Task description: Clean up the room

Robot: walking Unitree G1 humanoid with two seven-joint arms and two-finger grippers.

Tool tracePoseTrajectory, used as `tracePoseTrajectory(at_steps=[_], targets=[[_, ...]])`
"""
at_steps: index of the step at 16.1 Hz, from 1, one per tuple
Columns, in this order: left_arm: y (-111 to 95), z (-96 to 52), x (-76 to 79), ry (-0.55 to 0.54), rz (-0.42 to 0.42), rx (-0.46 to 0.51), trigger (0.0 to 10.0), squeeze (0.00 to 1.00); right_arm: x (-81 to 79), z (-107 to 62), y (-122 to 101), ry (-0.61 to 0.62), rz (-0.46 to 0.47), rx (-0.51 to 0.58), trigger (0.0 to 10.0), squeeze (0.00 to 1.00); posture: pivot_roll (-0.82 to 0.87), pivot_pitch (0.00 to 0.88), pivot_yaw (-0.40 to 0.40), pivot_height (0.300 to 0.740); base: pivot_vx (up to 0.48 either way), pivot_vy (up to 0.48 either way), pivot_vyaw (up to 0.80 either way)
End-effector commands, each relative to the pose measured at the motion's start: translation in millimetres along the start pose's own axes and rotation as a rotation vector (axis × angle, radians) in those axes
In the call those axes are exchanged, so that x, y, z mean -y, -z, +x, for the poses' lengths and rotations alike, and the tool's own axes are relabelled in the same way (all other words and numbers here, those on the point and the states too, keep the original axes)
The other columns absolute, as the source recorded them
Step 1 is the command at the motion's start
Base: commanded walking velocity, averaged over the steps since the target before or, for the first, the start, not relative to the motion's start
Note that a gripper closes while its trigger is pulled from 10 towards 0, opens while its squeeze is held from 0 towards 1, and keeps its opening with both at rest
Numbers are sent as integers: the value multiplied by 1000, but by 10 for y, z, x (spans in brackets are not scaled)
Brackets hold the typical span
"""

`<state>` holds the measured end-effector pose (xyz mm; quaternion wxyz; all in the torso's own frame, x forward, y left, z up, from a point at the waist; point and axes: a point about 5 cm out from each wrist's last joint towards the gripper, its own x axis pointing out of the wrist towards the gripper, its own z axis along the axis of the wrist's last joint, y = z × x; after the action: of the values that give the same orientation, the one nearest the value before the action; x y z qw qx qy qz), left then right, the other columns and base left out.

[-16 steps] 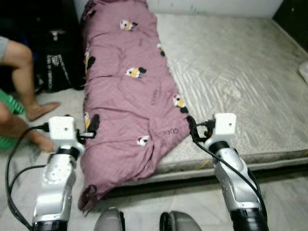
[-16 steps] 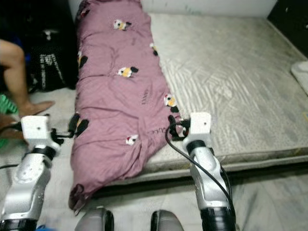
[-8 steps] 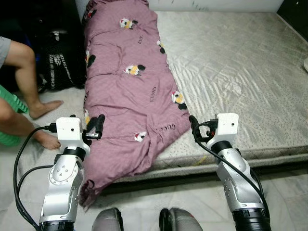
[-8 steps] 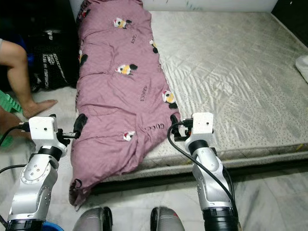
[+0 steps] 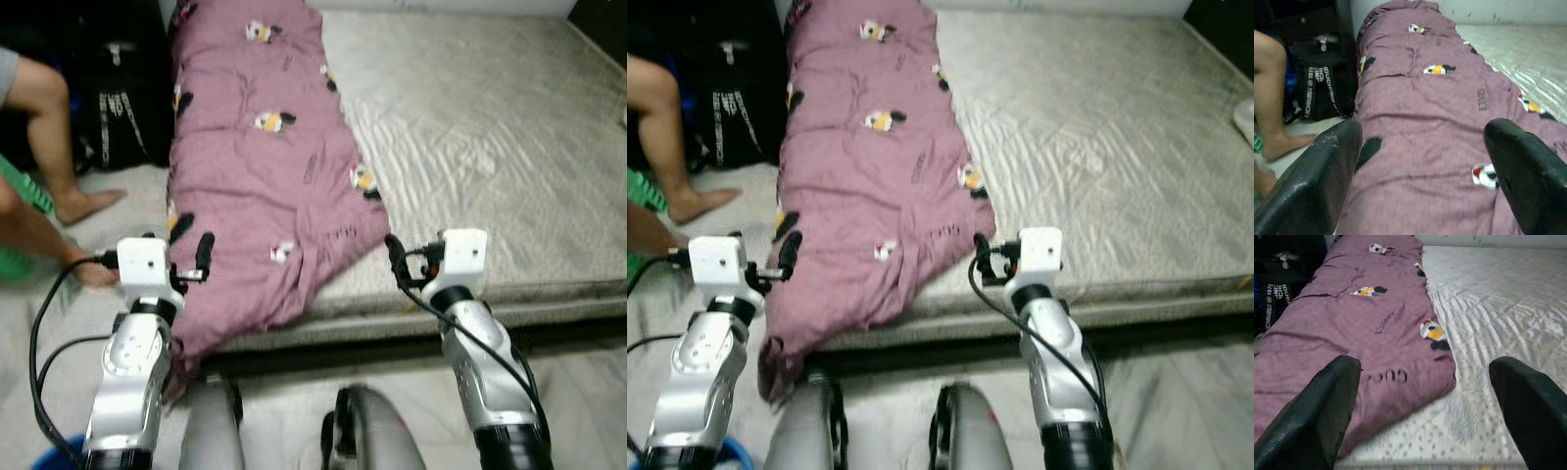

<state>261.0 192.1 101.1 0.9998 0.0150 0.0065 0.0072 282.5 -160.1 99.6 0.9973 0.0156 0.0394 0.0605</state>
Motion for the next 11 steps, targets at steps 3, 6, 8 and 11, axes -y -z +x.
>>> tracePoseTrajectory(at_steps=[3, 6, 8, 11], targets=[[6, 2, -22, 1, -2, -9, 10000, 0, 37, -15, -9, 16, 3, 2, 10000, 0, -17, 124, -52, 625, 0, 0, 0], [-3, 0, -40, 17, -9, -3, 10000, 0, 43, -12, -8, 16, 1, 1, 10000, 0, -14, 124, -56, 625, 0, 0, 0], [-4, -6, -35, 25, -20, -2, 10000, 0, 34, -7, -8, 8, -8, 0, 10000, 0, -14, 124, -56, 625, 0, 0, 0], [-13, -3, -34, 33, -34, -2, 10000, 0, 28, 3, -21, 3, -21, 4, 10000, 0, -16, 143, -59, 625, 0, 0, 533]])
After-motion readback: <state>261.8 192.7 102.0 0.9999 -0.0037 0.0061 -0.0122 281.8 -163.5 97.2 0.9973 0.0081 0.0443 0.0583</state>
